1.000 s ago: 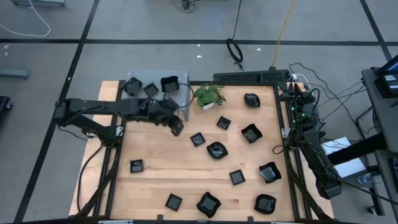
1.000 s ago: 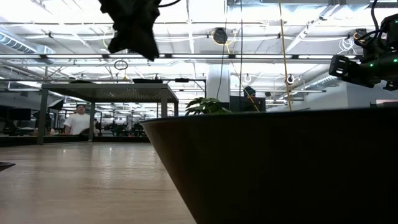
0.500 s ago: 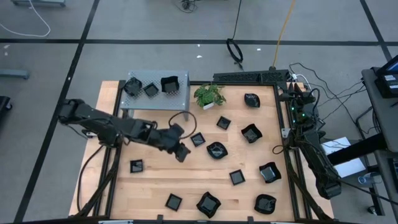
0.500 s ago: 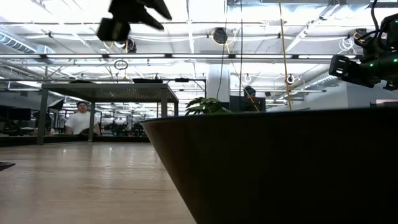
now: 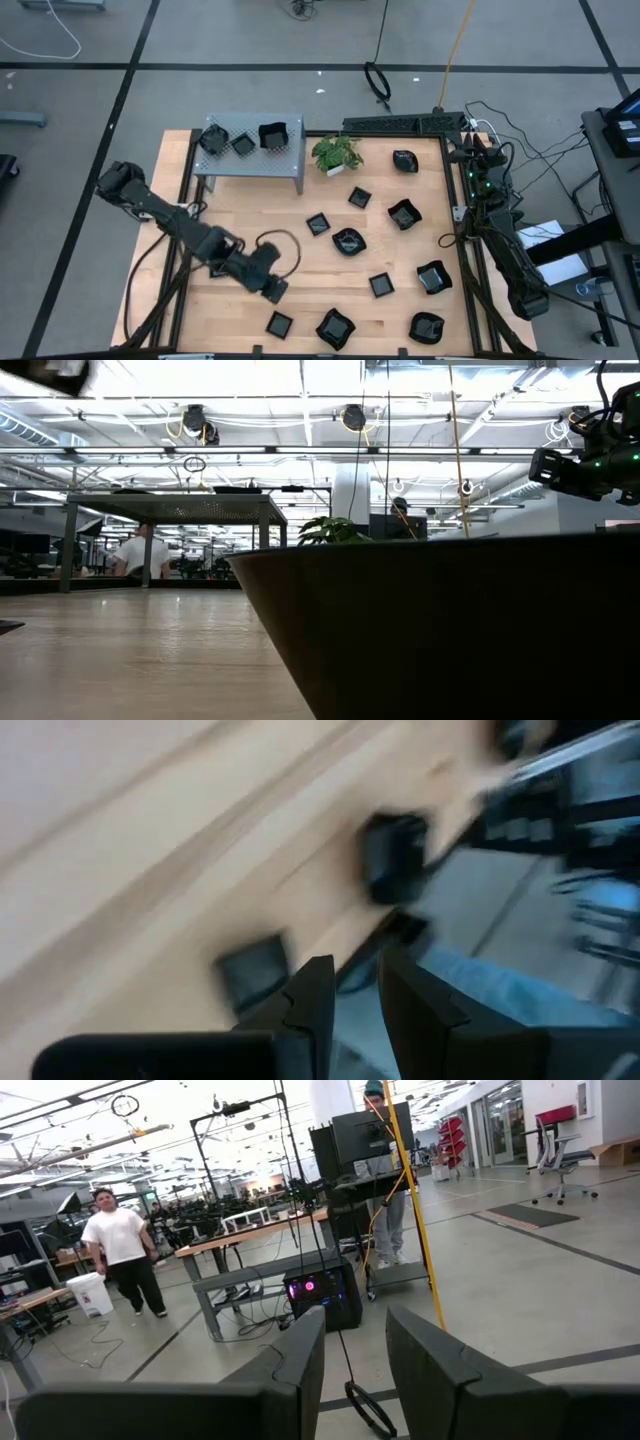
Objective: Pick & Place Mini shaped plates
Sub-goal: Stack the black square plate on top of the other black square plate on the shelf
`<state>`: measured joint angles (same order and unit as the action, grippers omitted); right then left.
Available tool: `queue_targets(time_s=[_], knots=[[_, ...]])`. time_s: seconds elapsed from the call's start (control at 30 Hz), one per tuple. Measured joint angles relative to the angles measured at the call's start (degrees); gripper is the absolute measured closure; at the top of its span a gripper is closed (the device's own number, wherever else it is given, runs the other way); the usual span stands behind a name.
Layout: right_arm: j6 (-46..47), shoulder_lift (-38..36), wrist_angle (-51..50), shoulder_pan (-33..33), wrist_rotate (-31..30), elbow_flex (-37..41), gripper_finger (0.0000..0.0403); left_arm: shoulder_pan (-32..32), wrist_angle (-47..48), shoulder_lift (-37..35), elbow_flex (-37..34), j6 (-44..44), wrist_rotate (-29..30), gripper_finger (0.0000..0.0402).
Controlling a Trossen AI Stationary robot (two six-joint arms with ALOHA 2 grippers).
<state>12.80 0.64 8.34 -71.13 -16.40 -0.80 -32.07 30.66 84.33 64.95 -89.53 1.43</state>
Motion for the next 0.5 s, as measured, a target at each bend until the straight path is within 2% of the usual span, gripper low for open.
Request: queue_targets(time_s=[0.17, 0.27, 0.5], knots=[[0.00, 0.00, -0.02, 0.00, 0.00, 0.02, 0.0303, -4.14, 4.13, 2.47, 0.01, -10.84, -0.09, 0.0319], [0.00, 0.00, 0.00, 0.00, 0.02, 0.02, 0.0303, -5.38, 3.31, 5.40, 0.26, -16.48, -0.32, 0.0319], [0.00, 0.00, 0.00, 0.00, -0.02, 0.02, 0.0303, -6.45, 0.12, 11.57, 0.11, -18.68, -1.64, 0.0318]])
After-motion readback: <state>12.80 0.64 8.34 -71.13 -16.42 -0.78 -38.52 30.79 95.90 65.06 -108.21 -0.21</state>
